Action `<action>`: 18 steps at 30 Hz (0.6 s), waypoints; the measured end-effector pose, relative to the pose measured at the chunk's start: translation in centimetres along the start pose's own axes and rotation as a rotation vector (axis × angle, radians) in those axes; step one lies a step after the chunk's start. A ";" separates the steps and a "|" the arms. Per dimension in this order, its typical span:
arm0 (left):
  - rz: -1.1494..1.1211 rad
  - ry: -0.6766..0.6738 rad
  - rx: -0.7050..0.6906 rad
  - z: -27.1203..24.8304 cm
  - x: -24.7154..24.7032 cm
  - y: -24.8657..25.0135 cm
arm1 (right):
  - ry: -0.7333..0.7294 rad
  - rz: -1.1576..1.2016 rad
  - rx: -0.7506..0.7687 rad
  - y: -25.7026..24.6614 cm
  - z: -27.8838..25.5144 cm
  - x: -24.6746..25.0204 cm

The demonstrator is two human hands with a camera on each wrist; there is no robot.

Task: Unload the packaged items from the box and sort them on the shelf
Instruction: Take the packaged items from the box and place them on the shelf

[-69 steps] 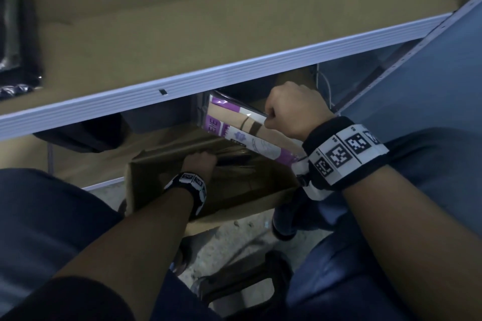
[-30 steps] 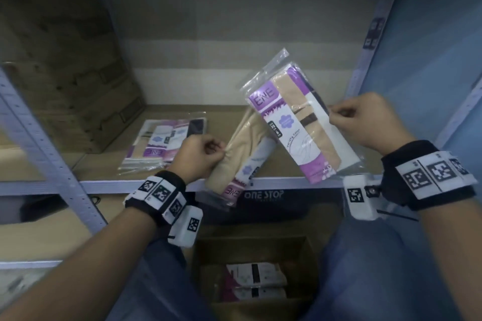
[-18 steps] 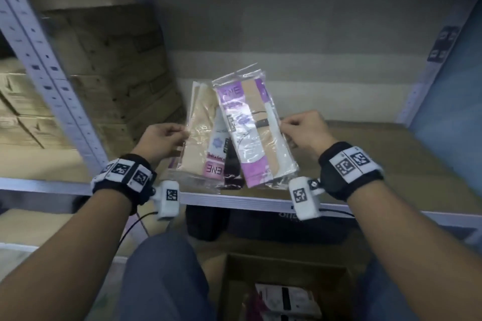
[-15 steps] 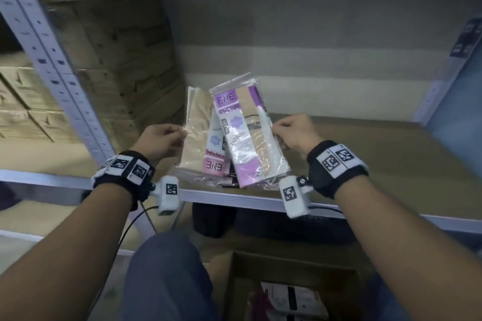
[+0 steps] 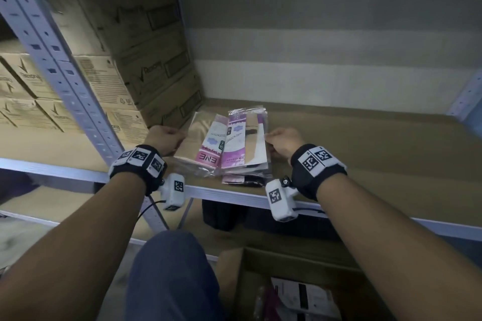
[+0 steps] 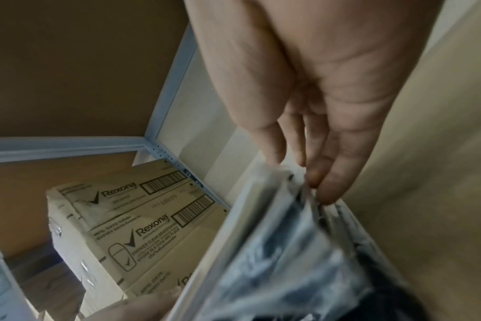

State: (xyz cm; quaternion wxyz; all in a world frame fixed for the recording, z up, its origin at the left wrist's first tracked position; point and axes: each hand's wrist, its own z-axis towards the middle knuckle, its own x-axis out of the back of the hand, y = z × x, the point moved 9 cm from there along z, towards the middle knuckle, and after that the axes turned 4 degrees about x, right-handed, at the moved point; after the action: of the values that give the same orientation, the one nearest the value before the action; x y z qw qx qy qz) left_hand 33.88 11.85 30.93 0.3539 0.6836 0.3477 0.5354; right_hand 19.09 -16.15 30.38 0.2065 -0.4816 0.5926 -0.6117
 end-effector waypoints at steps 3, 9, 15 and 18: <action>0.083 -0.010 -0.033 -0.8 0.2 0.8 | -0.020 0.012 0.001 -0.1 -1.4 0.4; 0.255 0.127 -0.327 -5.3 0.9 5.1 | 0.023 -0.159 0.151 -0.8 -4.1 3.0; 0.273 -0.002 -0.522 -12.1 -3.2 8.1 | 0.043 -0.269 0.306 -0.9 -8.6 5.2; 0.279 -0.074 -0.579 -15.9 -6.5 8.5 | 0.018 -0.335 0.351 0.1 -11.0 5.9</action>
State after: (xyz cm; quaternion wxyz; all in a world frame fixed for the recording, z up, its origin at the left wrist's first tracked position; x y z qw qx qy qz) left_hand 17.96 3.80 37.84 0.4691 0.6145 0.0707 0.6304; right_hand 7.19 -15.25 34.11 0.1776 -0.5245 0.3910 -0.7352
